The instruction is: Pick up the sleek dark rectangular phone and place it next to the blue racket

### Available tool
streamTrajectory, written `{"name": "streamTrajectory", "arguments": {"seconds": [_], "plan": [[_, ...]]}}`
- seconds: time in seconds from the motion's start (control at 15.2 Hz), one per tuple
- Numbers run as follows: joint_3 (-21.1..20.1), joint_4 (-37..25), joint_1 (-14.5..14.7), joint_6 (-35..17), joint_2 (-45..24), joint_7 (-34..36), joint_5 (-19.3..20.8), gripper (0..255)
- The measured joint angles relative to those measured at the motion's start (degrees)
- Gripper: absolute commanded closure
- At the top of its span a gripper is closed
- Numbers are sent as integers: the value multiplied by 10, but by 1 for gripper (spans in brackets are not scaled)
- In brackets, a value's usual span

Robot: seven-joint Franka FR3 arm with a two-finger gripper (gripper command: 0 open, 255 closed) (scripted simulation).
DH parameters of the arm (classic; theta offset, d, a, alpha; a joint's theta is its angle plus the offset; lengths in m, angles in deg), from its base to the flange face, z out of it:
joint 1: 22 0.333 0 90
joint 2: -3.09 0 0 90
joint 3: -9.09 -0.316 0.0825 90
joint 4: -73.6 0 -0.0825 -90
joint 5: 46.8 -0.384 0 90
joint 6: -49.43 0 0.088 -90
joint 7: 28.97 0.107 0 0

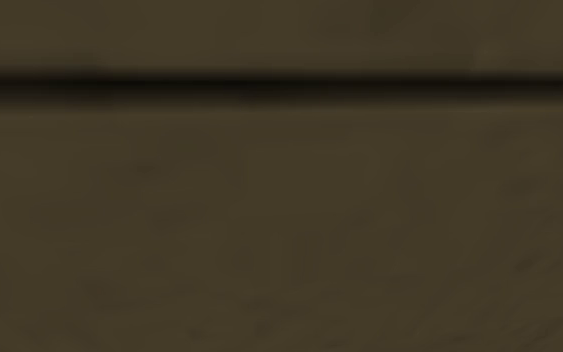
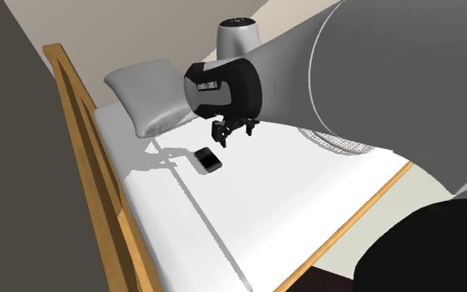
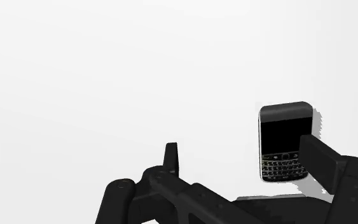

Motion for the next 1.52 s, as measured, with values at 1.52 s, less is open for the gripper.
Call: {"name": "streamTrajectory", "arguments": {"seconds": [1.52], "plan": [[-37,-46,63,-86,-179,33,112,0]]}}
